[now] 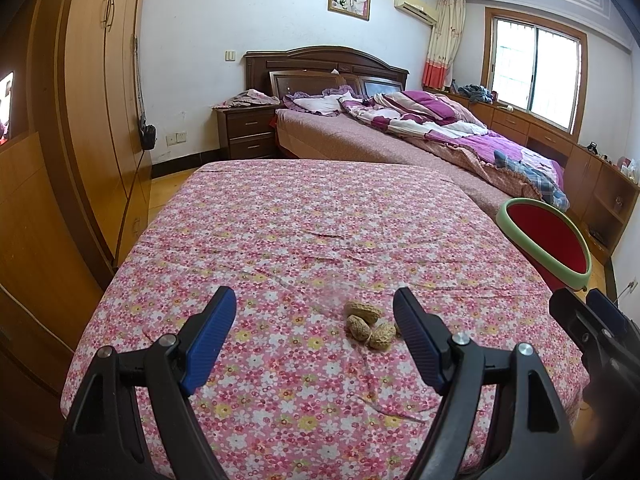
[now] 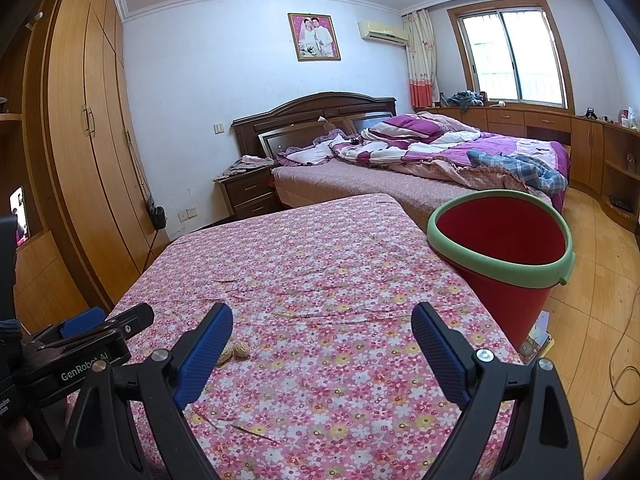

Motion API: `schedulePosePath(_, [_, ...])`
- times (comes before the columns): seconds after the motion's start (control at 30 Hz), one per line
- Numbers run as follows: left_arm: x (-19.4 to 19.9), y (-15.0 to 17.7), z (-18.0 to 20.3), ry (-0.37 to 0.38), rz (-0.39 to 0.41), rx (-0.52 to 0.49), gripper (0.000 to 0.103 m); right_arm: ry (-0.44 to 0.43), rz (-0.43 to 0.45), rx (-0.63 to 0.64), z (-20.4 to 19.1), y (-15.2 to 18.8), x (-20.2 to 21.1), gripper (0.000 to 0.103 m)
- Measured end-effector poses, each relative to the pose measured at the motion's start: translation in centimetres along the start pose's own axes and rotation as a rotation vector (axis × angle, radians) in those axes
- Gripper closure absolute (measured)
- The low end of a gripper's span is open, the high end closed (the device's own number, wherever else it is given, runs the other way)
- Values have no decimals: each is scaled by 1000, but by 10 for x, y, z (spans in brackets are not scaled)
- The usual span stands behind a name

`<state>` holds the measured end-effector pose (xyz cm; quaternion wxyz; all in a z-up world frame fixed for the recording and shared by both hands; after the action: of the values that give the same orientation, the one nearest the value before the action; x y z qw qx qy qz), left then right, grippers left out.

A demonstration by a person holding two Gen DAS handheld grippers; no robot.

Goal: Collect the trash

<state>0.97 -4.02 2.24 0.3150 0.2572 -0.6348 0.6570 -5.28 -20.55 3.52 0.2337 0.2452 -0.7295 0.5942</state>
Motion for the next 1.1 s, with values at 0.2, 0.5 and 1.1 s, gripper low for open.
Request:
schedulePosePath(0.2, [1,0,0,-1,2,0,23,0,0,0,0,0,0,10])
schedulePosePath(0.5, [1,0,0,-1,1,1,23,0,0,-1,0,0,0,10])
schedulePosePath(1.1, [3,0,0,-3,5,3,23,0,1,0,0,0,0,10])
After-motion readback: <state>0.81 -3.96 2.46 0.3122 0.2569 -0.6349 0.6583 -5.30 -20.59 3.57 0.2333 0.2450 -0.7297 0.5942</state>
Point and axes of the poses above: each gripper's, at about its wrist camera, not at the fingertips, and x roughly against the way its jaws point, z to its right, y to its underside, the point moved 5 cm from there along -x, roughly the way its jaws point, and after that the axes turned 13 degrees about -z, right-handed, at the moved point
